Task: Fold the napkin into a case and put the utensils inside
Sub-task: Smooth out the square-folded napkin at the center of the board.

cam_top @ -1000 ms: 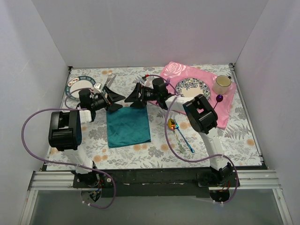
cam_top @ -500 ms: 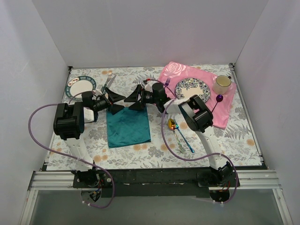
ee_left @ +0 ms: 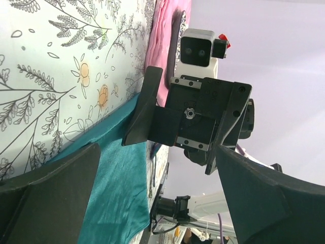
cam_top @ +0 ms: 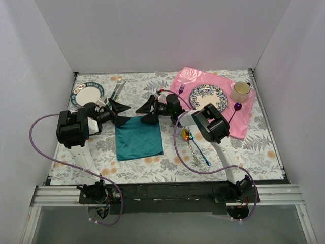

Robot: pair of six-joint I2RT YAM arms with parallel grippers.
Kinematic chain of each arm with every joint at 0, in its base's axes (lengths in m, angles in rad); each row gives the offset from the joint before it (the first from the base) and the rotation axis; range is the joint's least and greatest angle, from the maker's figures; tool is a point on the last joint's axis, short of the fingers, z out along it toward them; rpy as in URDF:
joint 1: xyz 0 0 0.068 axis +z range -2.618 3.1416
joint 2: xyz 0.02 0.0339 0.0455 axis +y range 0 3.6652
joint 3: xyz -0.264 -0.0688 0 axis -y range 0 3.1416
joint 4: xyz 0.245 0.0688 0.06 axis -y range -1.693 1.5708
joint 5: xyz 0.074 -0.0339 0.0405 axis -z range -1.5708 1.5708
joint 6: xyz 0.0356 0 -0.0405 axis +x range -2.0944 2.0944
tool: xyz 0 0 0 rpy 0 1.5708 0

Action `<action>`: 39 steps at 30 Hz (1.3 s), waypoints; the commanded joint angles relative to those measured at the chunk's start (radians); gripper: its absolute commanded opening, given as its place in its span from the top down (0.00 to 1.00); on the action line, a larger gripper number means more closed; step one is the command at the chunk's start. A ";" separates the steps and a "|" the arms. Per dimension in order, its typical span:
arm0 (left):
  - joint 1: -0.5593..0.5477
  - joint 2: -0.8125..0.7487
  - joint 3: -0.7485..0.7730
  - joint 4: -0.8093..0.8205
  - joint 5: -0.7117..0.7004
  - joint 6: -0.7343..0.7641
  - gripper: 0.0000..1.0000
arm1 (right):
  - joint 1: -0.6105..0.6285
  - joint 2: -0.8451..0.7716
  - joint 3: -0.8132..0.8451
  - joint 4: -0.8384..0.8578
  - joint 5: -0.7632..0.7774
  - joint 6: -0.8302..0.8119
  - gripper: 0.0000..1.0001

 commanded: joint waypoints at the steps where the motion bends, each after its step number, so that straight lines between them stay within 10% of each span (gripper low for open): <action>1: 0.037 -0.044 -0.011 -0.069 0.020 0.064 0.02 | -0.009 0.030 -0.057 -0.035 0.010 -0.022 0.01; 17: 0.014 -0.296 0.055 -0.373 0.071 0.387 0.02 | 0.019 -0.137 0.011 0.007 -0.102 -0.058 0.01; 27: -0.053 -0.313 0.010 -0.323 0.031 0.296 0.02 | 0.025 -0.293 -0.222 -0.049 -0.153 -0.094 0.01; 33: -0.073 -0.295 0.081 -0.468 0.045 0.427 0.37 | 0.032 -0.338 -0.296 -0.121 -0.194 -0.176 0.01; 37: -0.093 -0.272 0.073 -0.472 0.063 0.438 0.84 | 0.039 -0.353 -0.318 -0.156 -0.193 -0.222 0.01; 39: -0.116 -0.253 0.075 -0.472 0.050 0.427 0.87 | 0.042 -0.349 -0.337 -0.127 -0.206 -0.191 0.01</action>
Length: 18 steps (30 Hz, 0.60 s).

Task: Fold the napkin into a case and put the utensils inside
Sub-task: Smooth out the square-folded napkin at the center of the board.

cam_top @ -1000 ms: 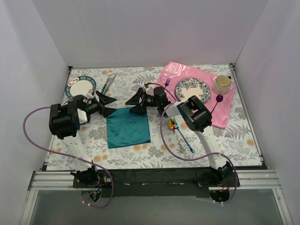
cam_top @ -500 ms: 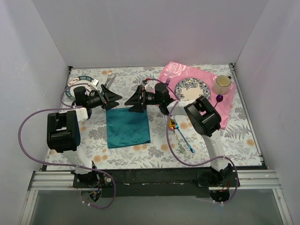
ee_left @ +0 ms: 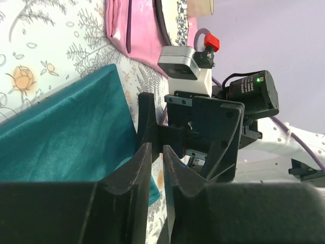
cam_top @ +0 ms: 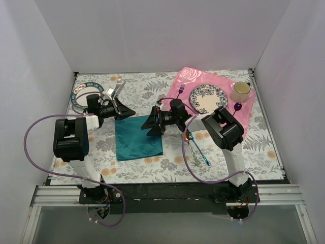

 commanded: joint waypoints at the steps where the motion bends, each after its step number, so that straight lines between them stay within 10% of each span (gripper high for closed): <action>1: -0.042 0.026 0.026 -0.034 -0.001 0.031 0.87 | 0.011 -0.057 -0.028 0.036 -0.041 -0.010 0.01; 18: -0.048 0.191 0.098 -0.218 -0.136 0.112 1.00 | 0.024 -0.068 -0.150 -0.100 -0.040 -0.096 0.01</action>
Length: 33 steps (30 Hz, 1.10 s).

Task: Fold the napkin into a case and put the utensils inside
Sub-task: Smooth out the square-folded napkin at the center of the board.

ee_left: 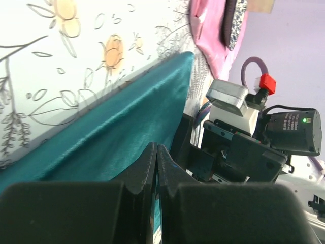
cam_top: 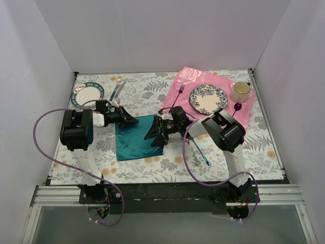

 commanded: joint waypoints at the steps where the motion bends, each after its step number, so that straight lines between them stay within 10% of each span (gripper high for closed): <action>1: 0.002 0.000 0.043 -0.056 -0.040 0.047 1.00 | 0.003 -0.043 -0.026 -0.063 -0.015 -0.068 0.02; 14: 0.002 0.012 0.043 -0.077 -0.060 0.064 1.00 | 0.059 -0.216 -0.008 0.070 -0.095 0.022 0.01; 33: 0.008 0.020 0.055 -0.105 -0.068 0.092 1.00 | 0.125 -0.028 -0.187 0.476 -0.087 0.265 0.01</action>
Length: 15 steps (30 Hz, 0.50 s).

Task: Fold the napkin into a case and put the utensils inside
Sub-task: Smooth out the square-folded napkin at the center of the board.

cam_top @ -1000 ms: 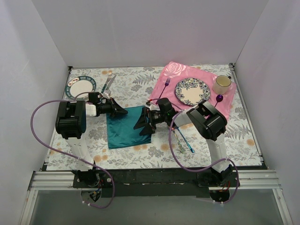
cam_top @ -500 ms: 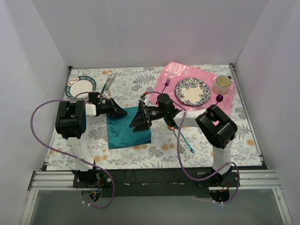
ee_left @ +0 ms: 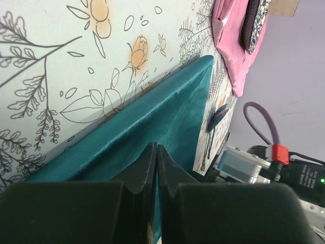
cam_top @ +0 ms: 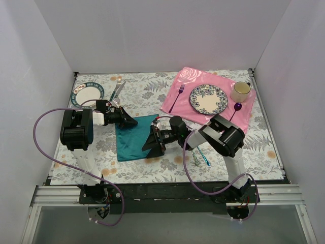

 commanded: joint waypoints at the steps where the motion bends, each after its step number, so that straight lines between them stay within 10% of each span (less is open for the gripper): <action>1: 0.008 0.014 0.029 -0.005 -0.004 0.018 1.00 | 0.002 0.042 -0.019 0.140 -0.015 0.020 0.01; 15: 0.014 -0.082 0.011 0.060 0.161 0.015 1.00 | 0.005 0.107 -0.010 0.283 -0.039 0.089 0.01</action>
